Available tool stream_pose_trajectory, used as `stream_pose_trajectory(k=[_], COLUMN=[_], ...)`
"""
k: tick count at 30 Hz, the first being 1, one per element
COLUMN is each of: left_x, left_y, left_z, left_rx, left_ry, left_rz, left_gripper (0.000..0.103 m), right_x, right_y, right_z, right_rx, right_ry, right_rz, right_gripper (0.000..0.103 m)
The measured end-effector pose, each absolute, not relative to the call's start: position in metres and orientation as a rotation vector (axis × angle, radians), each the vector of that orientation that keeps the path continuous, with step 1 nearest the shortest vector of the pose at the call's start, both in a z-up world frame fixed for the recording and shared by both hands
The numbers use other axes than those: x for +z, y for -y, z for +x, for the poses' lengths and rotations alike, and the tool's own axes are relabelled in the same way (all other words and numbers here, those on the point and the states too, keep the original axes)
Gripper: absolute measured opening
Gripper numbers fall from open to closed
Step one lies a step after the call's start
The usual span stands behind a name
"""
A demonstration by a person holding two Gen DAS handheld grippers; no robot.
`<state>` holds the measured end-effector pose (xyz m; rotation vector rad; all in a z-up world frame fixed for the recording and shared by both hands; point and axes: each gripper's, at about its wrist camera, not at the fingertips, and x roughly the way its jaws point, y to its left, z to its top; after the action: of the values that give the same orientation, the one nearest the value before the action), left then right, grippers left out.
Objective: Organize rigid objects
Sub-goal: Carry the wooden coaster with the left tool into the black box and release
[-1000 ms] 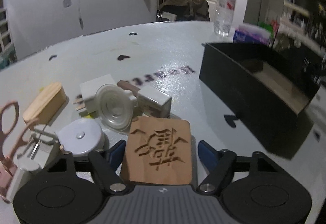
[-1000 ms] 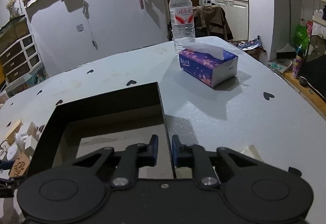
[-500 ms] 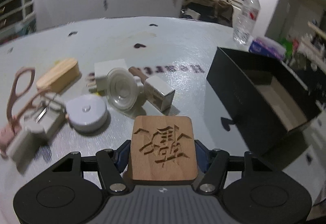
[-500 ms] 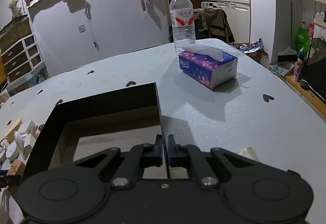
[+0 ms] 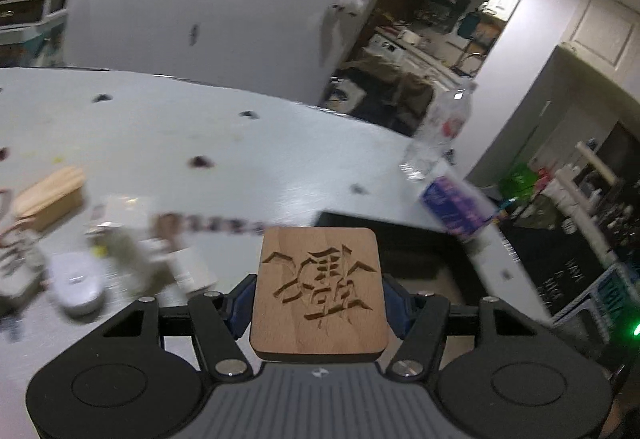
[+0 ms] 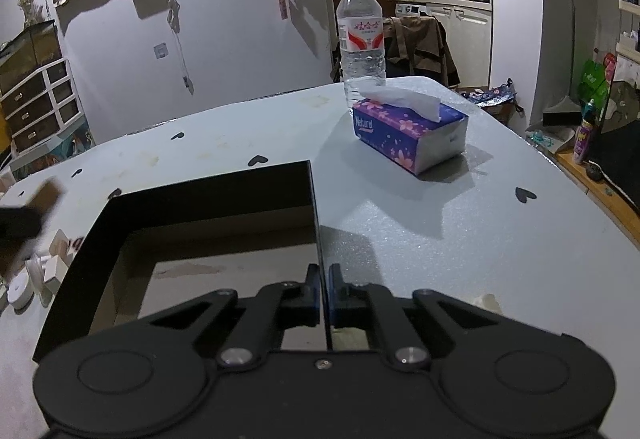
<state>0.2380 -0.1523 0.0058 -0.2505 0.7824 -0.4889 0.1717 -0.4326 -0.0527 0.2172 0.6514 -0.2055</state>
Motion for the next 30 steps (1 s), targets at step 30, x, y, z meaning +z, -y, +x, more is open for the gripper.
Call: stream_pose_trajectory(k=[30], left_x=[-0.069], left_y=[0.316], left_z=[0.312], left_rx=[-0.538], left_ry=[-1.035], left_rz=[-0.38], left_gripper=[0.085], right_x=[-0.052], right_y=[0.439], right_z=[0.173], right_rx=[-0.175], right_ry=[-0.674], right_rz=[0.287], right_gripper=[0.005])
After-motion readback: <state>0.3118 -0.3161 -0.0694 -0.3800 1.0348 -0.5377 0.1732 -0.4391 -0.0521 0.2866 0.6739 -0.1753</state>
